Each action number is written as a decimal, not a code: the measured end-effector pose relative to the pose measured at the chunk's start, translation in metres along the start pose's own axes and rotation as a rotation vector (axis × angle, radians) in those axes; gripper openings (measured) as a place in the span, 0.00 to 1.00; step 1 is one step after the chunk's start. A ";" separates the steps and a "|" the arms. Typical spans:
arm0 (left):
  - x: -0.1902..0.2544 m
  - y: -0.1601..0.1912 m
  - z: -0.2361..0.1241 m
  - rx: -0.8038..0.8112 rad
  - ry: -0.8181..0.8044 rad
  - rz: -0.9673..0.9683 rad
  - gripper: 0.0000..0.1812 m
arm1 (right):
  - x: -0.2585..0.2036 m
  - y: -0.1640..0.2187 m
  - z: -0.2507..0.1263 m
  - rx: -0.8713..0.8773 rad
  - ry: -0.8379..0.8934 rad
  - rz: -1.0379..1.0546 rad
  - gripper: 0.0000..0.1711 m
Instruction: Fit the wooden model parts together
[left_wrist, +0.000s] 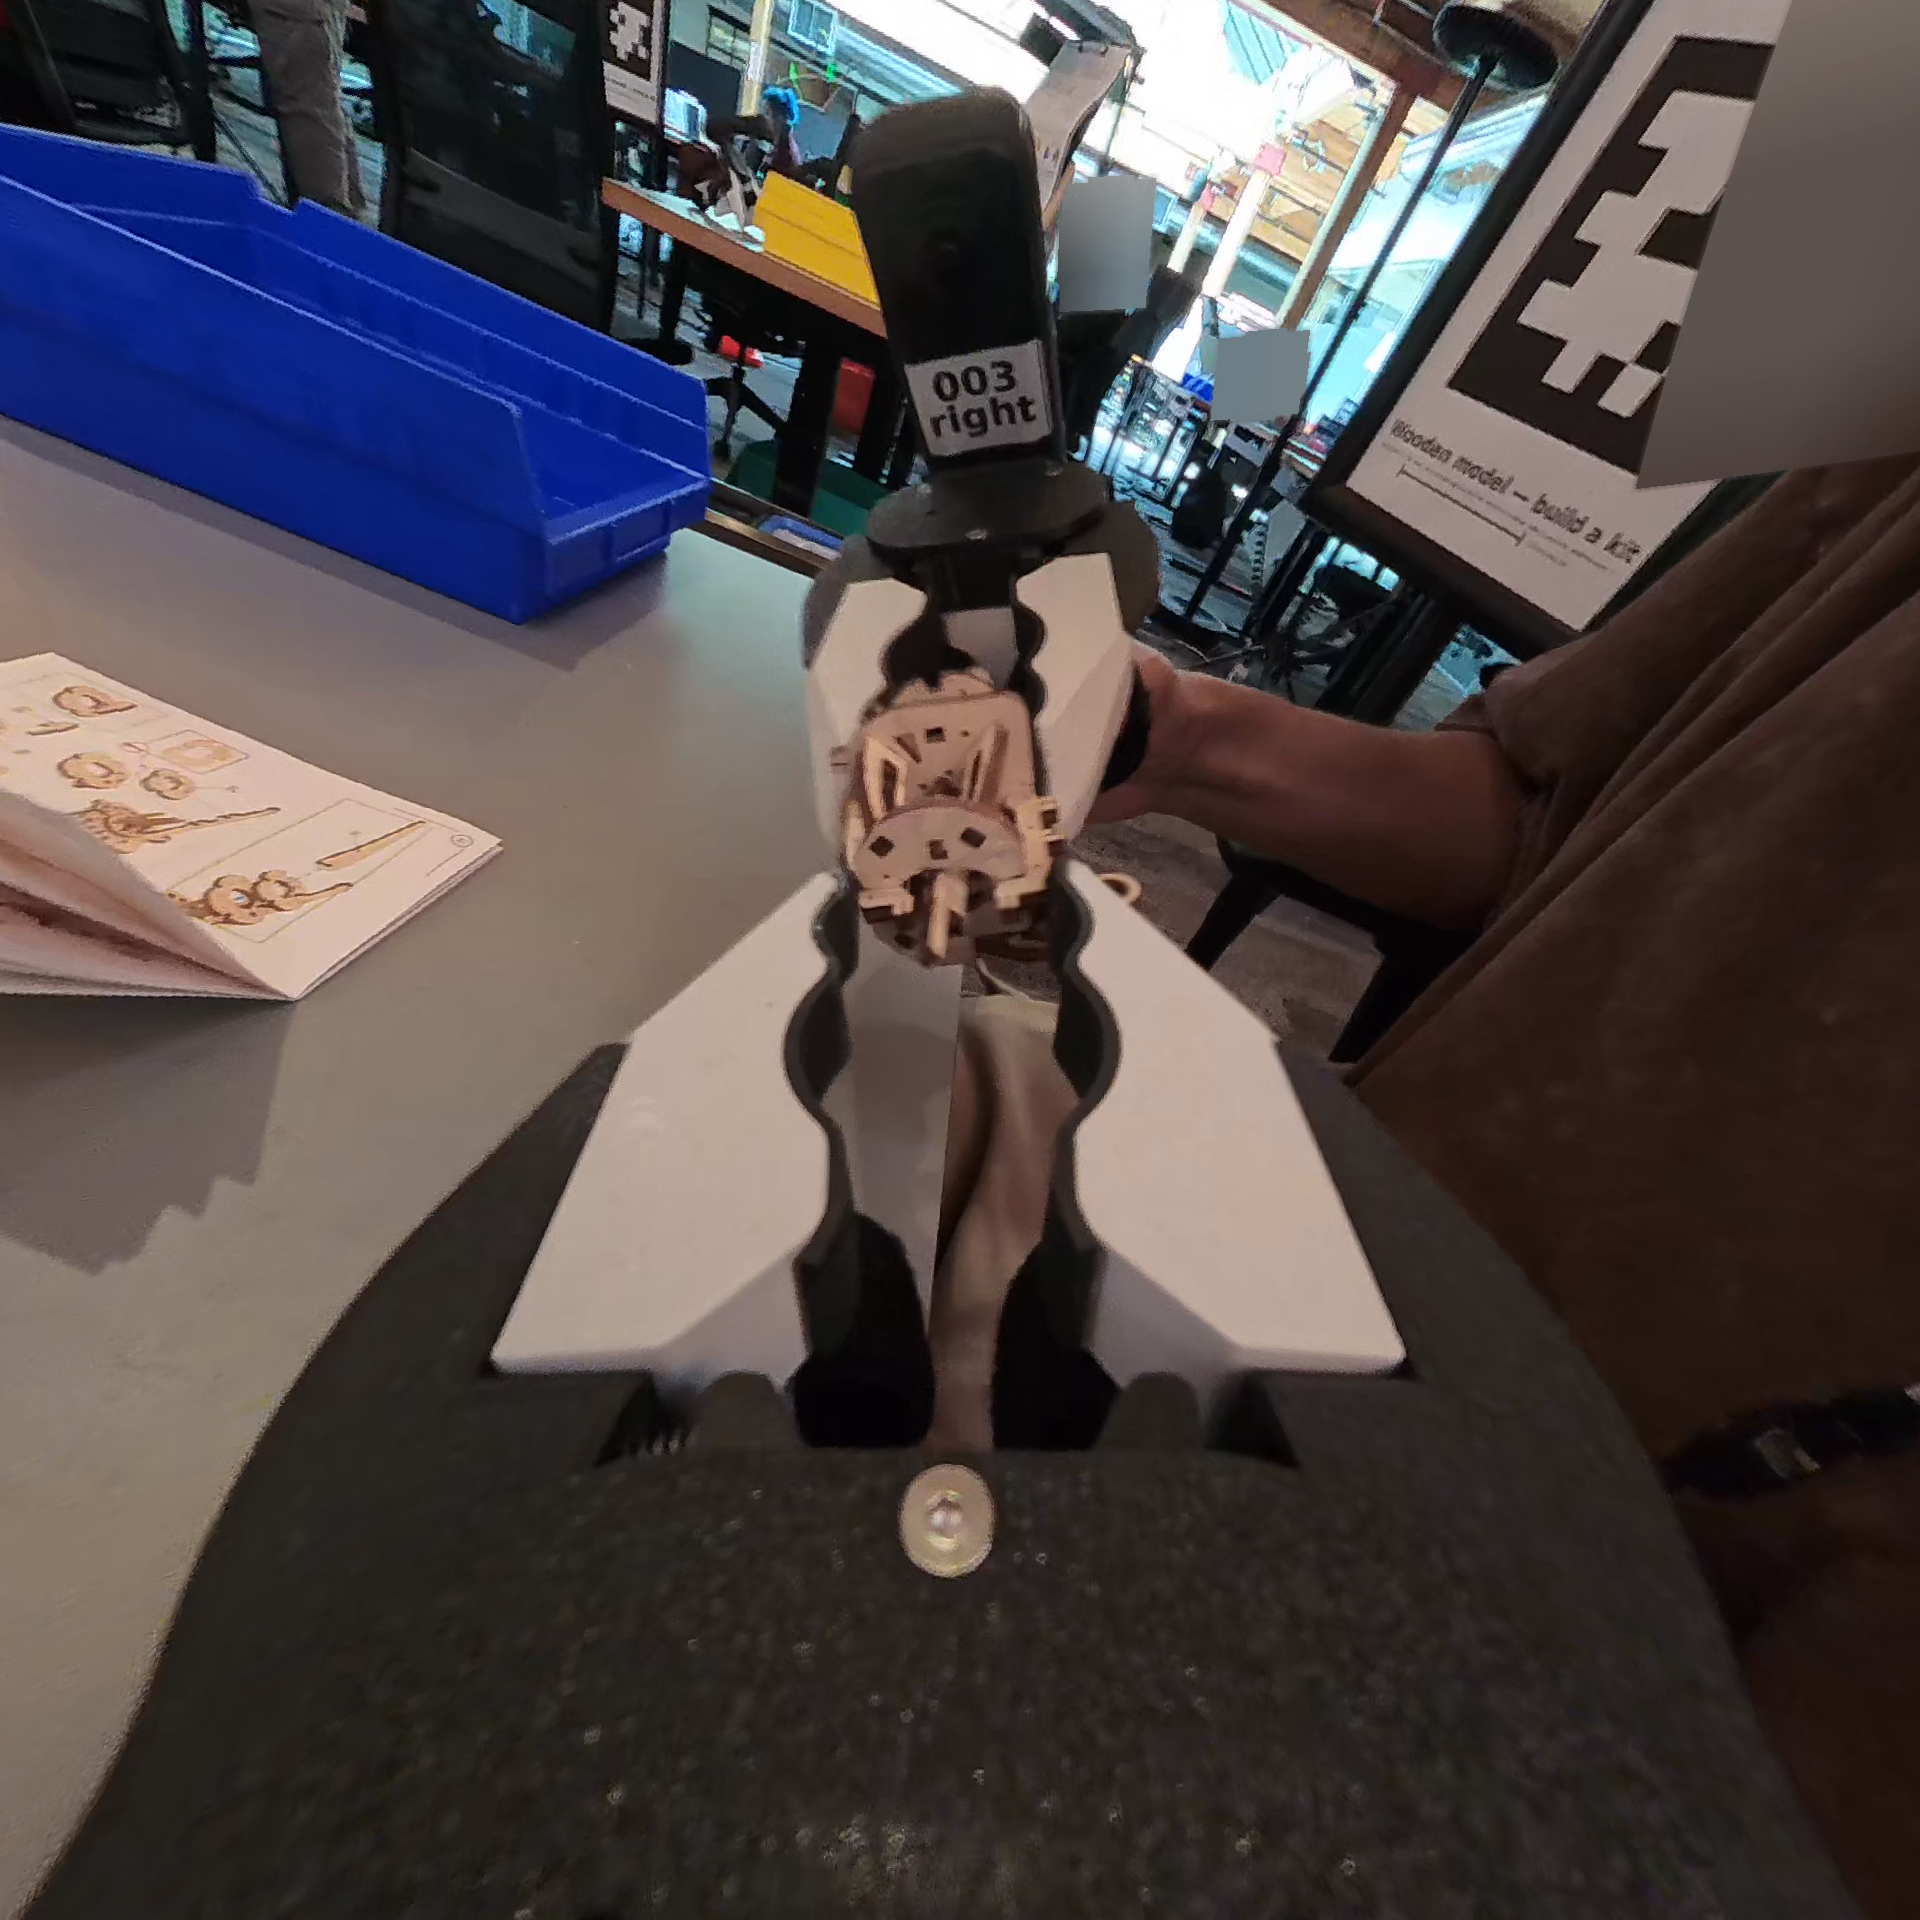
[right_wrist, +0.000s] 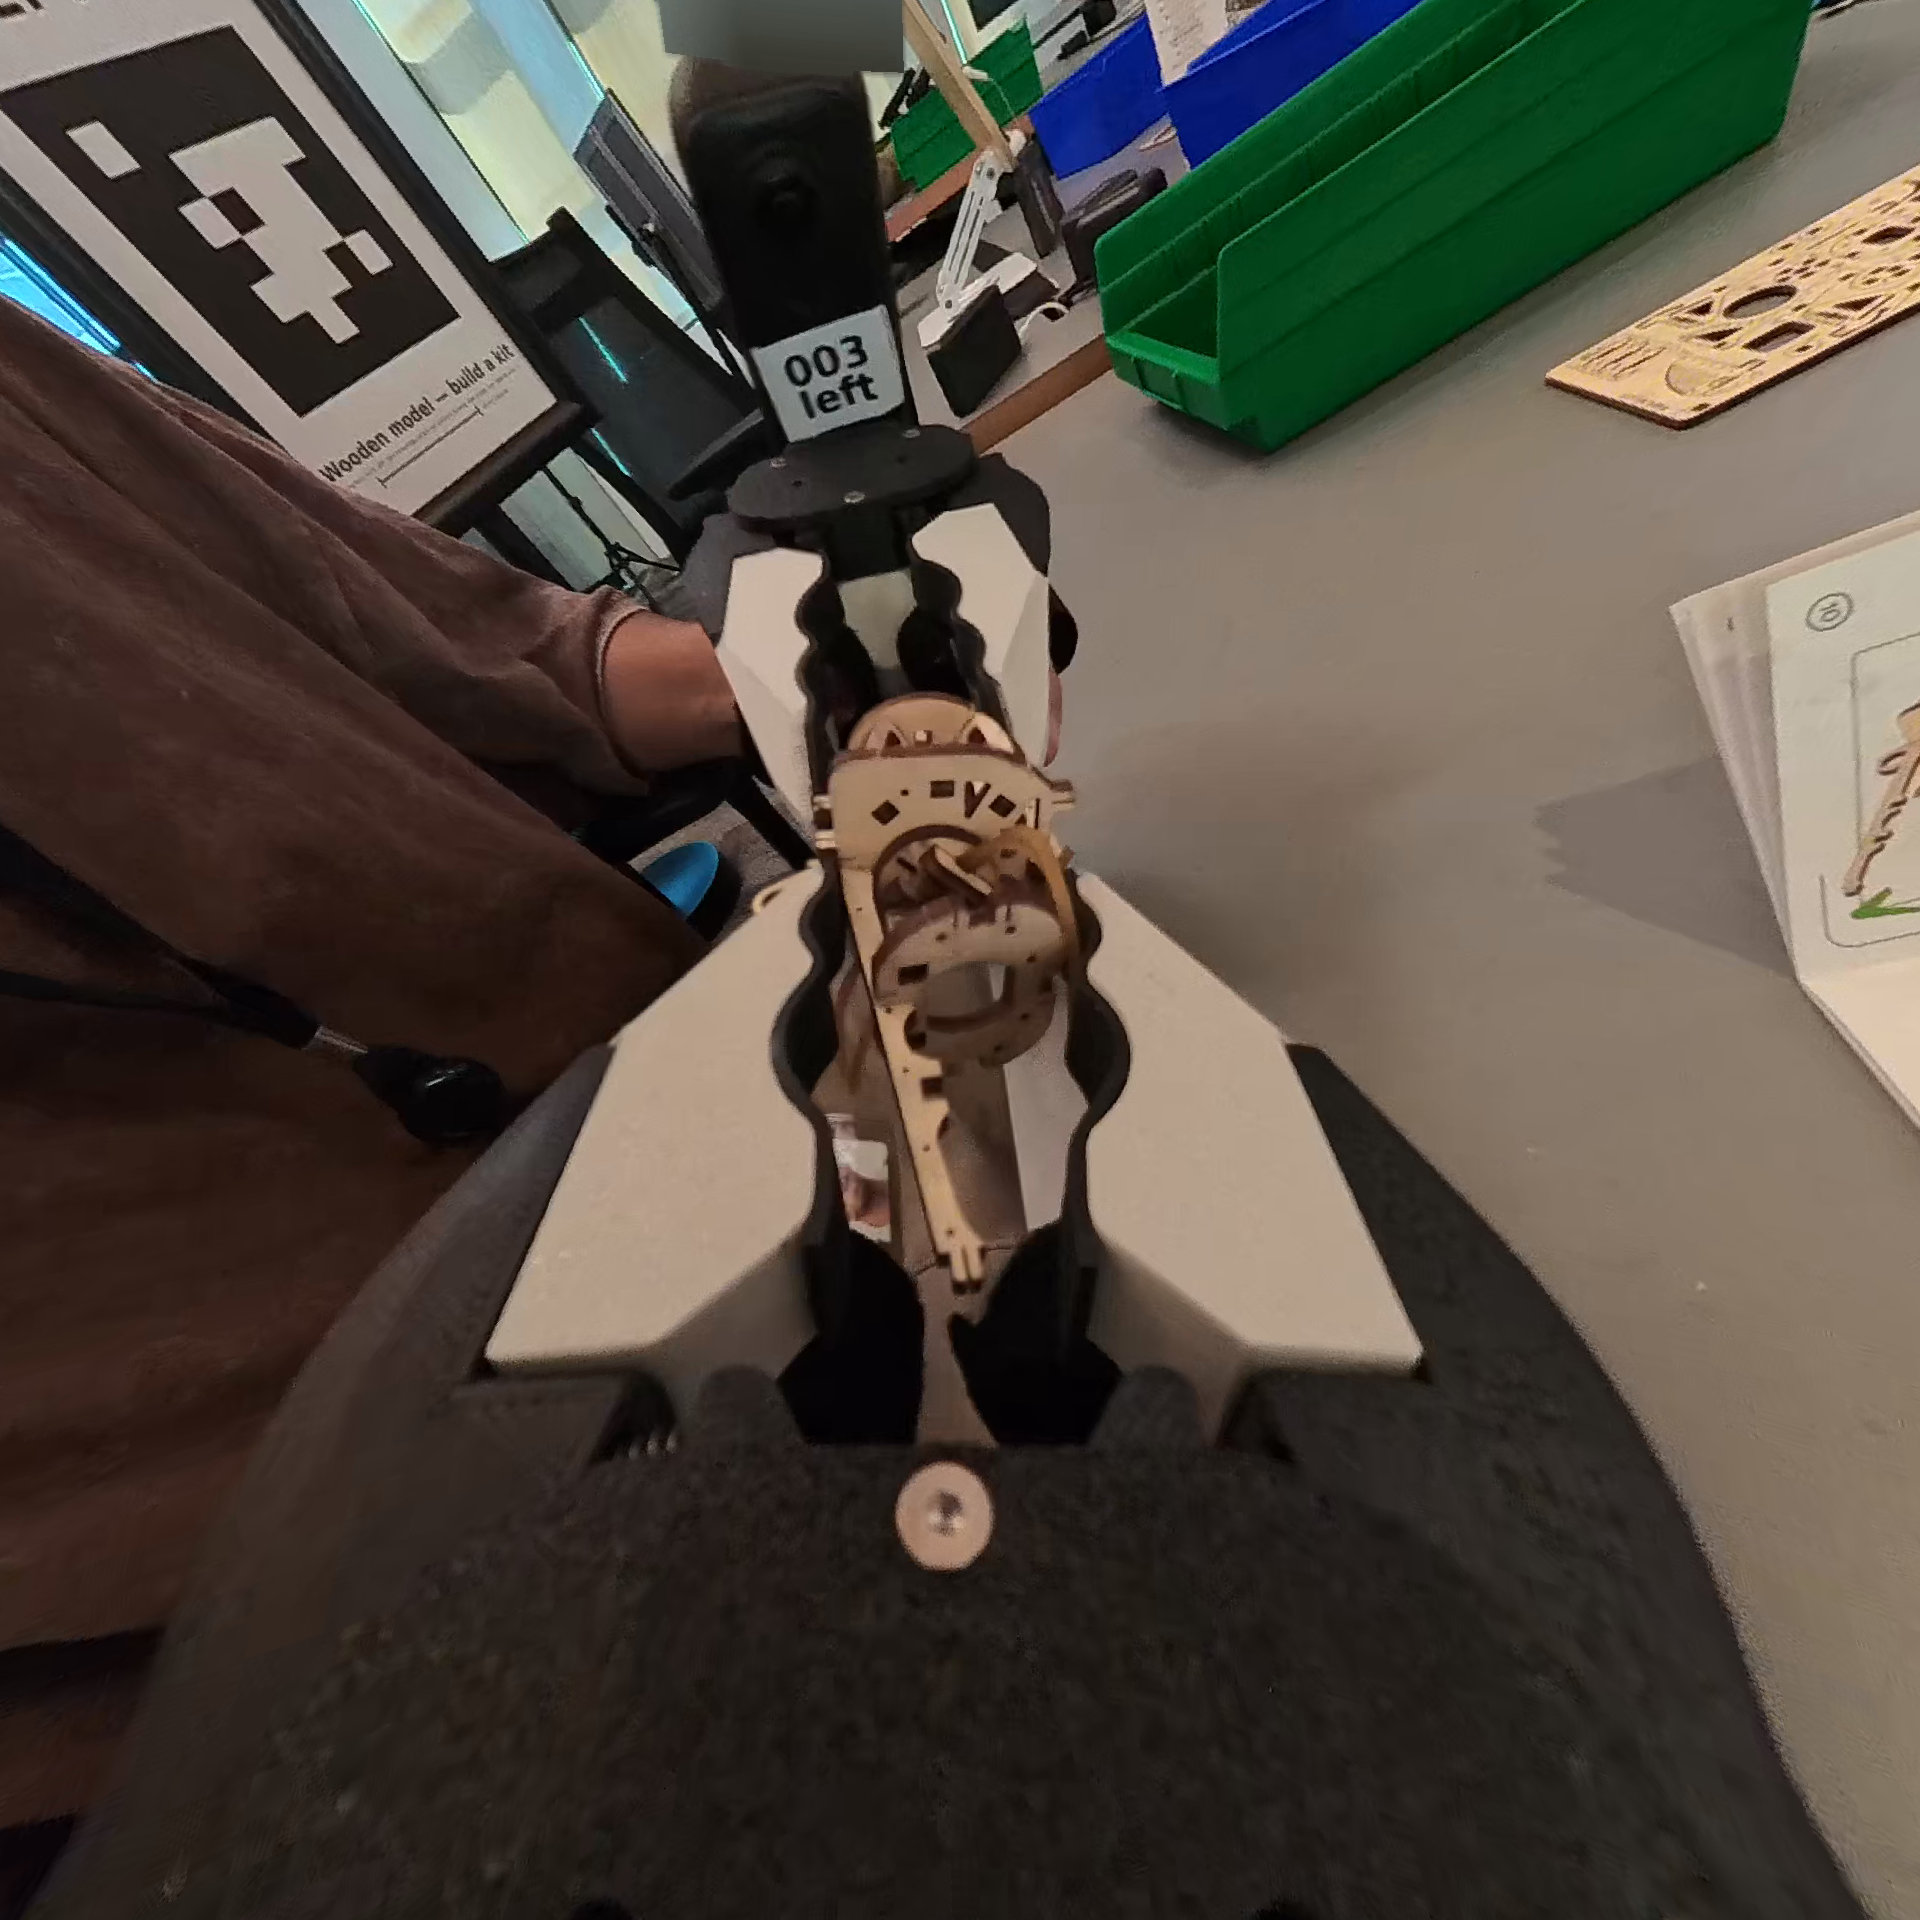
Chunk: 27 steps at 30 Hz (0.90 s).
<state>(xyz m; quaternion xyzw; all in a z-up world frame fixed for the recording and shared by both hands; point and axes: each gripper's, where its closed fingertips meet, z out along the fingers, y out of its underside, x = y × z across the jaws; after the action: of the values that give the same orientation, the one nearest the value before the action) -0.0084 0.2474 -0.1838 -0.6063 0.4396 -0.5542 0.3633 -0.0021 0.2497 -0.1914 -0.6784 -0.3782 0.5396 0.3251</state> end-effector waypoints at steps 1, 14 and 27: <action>0.000 -0.001 0.000 0.007 0.001 0.000 0.19 | -0.001 0.000 0.001 -0.001 -0.009 0.002 0.23; 0.000 -0.003 0.000 -0.006 -0.036 -0.035 0.19 | -0.002 -0.014 0.004 0.061 0.014 -0.042 0.39; 0.007 -0.004 0.002 -0.012 -0.003 -0.104 0.19 | -0.012 -0.010 0.018 0.008 -0.072 -0.018 0.31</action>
<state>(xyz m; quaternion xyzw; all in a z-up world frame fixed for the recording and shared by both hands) -0.0055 0.2420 -0.1782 -0.6311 0.4103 -0.5689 0.3311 -0.0234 0.2450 -0.1804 -0.6539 -0.3935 0.5623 0.3185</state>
